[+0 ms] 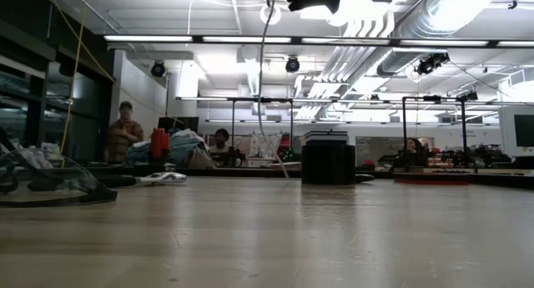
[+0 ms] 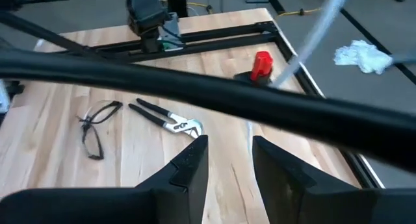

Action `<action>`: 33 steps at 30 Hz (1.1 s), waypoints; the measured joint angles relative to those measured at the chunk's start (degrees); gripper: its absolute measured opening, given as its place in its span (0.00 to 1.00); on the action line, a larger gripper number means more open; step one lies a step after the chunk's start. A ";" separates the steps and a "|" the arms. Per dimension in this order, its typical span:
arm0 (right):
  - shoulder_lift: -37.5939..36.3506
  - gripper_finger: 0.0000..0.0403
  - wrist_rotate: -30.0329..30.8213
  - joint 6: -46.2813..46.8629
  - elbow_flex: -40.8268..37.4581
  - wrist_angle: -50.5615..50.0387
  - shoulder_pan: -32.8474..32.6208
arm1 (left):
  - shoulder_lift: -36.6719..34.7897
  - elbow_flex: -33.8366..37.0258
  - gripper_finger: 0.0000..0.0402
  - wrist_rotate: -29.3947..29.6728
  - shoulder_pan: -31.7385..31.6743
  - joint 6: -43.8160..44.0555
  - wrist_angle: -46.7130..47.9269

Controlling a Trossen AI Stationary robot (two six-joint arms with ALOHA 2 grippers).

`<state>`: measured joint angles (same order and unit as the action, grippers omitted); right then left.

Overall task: Coil cords
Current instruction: Coil the white wire onto the black spool

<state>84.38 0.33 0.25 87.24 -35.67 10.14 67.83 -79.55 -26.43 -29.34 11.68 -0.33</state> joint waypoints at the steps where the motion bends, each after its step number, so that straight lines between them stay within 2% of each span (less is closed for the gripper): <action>1: 0.00 0.26 -1.03 -0.56 0.00 -0.01 0.32 | 0.00 0.00 0.00 0.52 0.00 -0.08 0.09; 6: -0.15 0.21 -5.52 -3.15 0.00 -1.02 2.25 | 0.09 0.14 0.00 1.70 0.00 -0.21 0.46; 13: -0.15 0.21 -10.09 -5.44 0.01 -1.74 5.72 | 0.13 2.05 0.00 3.39 0.04 1.57 0.79; 21: 2.38 0.21 -14.18 -3.27 0.07 5.27 9.04 | 0.11 2.03 0.00 5.15 0.11 2.83 -3.88; 26: 3.96 0.26 -16.67 -1.71 0.07 9.99 10.17 | -0.44 2.03 0.00 5.09 0.11 4.31 -6.19; 33: 4.04 0.38 -15.09 0.67 0.04 15.24 10.21 | -2.66 1.97 0.00 4.98 0.11 4.26 -6.90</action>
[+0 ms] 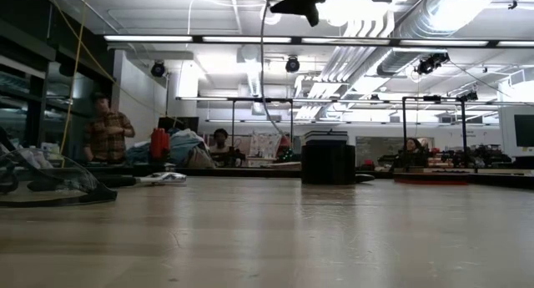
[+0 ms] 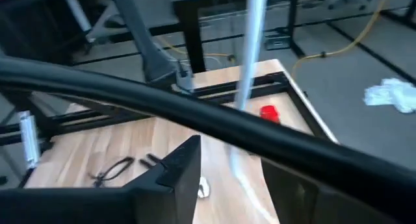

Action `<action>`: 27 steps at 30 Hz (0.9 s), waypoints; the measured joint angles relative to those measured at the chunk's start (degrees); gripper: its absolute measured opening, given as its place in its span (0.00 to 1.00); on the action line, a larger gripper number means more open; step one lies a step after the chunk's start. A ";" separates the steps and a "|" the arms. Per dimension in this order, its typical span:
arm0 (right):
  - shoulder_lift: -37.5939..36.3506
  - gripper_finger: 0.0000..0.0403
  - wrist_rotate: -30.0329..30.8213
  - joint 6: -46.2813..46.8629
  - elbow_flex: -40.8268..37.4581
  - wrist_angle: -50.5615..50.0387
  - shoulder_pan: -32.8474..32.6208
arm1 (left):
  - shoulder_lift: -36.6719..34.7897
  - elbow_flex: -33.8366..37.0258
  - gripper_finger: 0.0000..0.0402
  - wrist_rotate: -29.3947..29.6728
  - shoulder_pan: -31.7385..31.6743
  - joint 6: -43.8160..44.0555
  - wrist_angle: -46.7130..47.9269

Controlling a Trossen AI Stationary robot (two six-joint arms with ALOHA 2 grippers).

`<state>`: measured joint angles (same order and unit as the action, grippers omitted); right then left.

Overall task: Coil cords
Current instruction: Coil the white wire onto the black spool

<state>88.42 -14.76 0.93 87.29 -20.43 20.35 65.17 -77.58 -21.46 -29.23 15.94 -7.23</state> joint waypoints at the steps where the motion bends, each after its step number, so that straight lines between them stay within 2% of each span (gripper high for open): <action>1: 0.01 0.39 1.22 0.16 0.00 0.07 -0.03 | -0.13 0.00 0.00 0.00 0.00 0.02 0.08; 16: 0.98 0.40 2.41 3.59 0.00 4.88 -2.66 | -0.51 0.00 0.00 0.13 0.00 -0.27 0.05; 21: 0.98 0.40 5.07 3.66 0.00 5.27 -2.90 | -0.51 0.00 0.00 0.13 0.00 -0.61 -0.01; 27: 0.98 0.33 5.24 4.16 0.00 5.27 -2.87 | -0.49 0.00 0.00 0.15 0.01 -0.66 0.00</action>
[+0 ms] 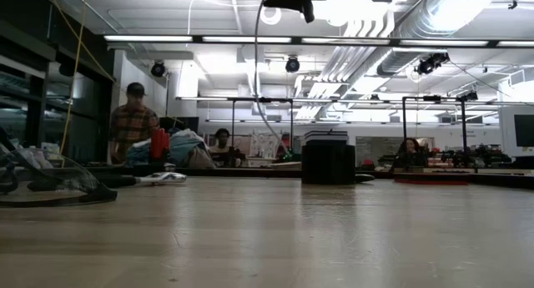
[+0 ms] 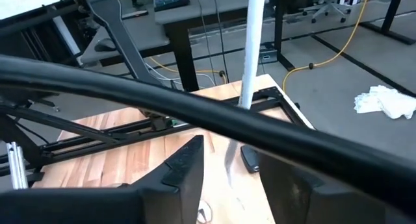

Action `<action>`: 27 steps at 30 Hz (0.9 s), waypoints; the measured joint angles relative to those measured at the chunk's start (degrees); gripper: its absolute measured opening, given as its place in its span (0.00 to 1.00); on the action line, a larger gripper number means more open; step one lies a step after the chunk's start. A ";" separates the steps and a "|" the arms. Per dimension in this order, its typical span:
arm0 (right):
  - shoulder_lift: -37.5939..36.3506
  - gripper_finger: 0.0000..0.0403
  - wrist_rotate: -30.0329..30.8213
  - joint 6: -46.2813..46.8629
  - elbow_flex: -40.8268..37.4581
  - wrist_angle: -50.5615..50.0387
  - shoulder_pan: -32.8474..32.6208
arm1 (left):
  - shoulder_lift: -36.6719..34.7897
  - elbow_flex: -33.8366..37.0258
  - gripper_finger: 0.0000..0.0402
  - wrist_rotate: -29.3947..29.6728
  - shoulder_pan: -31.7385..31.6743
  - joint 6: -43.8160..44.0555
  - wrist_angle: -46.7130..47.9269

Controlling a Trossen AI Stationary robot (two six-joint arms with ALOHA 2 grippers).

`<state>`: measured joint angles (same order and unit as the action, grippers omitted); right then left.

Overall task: Coil cords
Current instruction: Coil the white wire onto the black spool

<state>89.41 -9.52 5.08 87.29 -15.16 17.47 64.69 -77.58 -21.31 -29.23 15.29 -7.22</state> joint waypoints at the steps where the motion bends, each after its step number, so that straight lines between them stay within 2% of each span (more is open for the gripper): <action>1: 0.00 0.31 0.00 0.06 0.00 0.02 -0.02 | 0.00 0.00 0.00 0.01 0.01 0.00 0.00; 5: 0.00 0.24 -0.02 -0.08 0.00 0.02 -0.09 | 0.00 0.00 0.00 0.23 0.00 -0.55 0.00; 9: 0.00 0.04 0.08 -1.58 0.00 0.06 -1.52 | 0.00 0.00 0.00 0.99 0.02 -0.85 0.00; 15: 0.03 0.01 3.85 -1.22 0.00 4.34 -6.21 | 0.19 0.00 0.00 5.33 0.04 0.24 -0.12; 19: 0.60 0.00 6.18 -0.87 0.00 12.46 -8.78 | 1.77 0.02 0.00 8.59 0.05 11.15 -3.72; 23: 2.04 0.00 6.32 0.64 0.00 19.32 -9.69 | 4.60 0.03 0.00 8.55 1.40 25.56 -10.69; 27: 3.58 0.00 4.80 1.59 0.00 23.14 -9.99 | 6.80 0.02 0.00 8.11 3.74 35.65 -13.57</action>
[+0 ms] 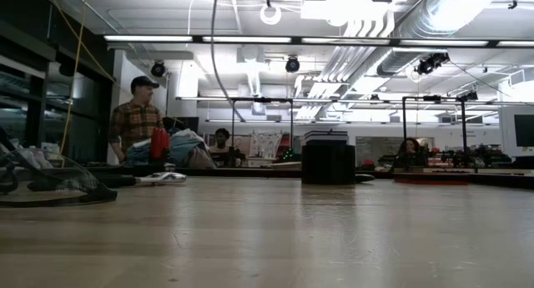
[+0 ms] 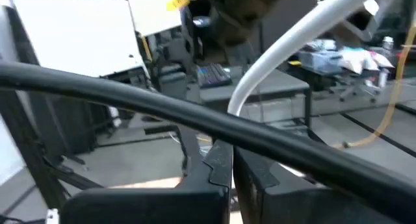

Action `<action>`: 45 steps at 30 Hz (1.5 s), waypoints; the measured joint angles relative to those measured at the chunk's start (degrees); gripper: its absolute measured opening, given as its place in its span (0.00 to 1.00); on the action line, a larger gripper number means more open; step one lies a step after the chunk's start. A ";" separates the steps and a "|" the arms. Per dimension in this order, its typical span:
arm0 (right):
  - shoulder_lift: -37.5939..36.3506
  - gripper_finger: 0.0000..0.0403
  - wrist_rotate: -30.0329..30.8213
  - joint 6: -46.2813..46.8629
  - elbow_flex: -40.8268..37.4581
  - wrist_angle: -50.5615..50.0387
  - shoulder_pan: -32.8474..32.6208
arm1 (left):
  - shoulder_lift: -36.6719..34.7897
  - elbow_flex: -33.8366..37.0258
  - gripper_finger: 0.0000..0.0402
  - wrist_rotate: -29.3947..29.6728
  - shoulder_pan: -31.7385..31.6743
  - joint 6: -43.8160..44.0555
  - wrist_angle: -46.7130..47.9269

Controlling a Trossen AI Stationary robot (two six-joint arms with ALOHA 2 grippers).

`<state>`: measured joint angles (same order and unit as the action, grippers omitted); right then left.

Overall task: Coil cords
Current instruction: Coil the white wire onto the black spool

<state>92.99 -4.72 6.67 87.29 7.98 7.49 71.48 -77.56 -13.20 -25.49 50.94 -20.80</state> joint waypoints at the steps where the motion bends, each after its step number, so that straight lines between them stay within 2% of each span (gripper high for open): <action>1: 0.16 0.00 -0.23 0.25 0.00 0.75 -0.07 | 0.34 0.00 0.00 -0.04 0.45 2.09 0.16; 7: 0.46 0.00 -1.85 -0.10 -0.02 4.83 -0.94 | 1.45 0.04 0.00 0.47 3.45 11.43 0.24; 14: 0.74 0.00 -2.72 -3.98 4.02 3.99 -2.68 | 1.64 0.04 0.00 3.76 4.61 14.43 3.63; 20: 1.94 0.00 -2.37 -5.39 5.01 1.89 -2.71 | 2.69 0.04 0.00 5.28 6.36 20.94 3.59; 26: 2.06 0.00 -2.45 -5.83 5.01 2.67 -2.82 | 3.91 0.04 0.00 2.54 9.37 29.24 2.89; 31: 2.03 0.00 -2.90 -5.85 5.01 4.12 -2.84 | 3.62 -0.02 0.00 2.26 11.11 31.60 2.03; 35: 2.01 0.00 -2.92 -5.89 5.01 4.35 -2.84 | 3.61 -0.07 0.00 -1.41 11.72 33.59 -1.07; 39: 1.93 0.00 -3.02 -5.21 5.07 7.22 -2.75 | 3.52 -0.86 0.00 -5.75 12.92 34.23 -1.21; 45: 1.95 0.00 -4.34 -4.78 5.07 8.07 -3.39 | 3.50 -1.74 0.00 -5.17 12.98 31.69 -1.29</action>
<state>94.94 -9.06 1.89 92.36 16.06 4.10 74.98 -79.30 -18.37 -12.51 82.63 -22.09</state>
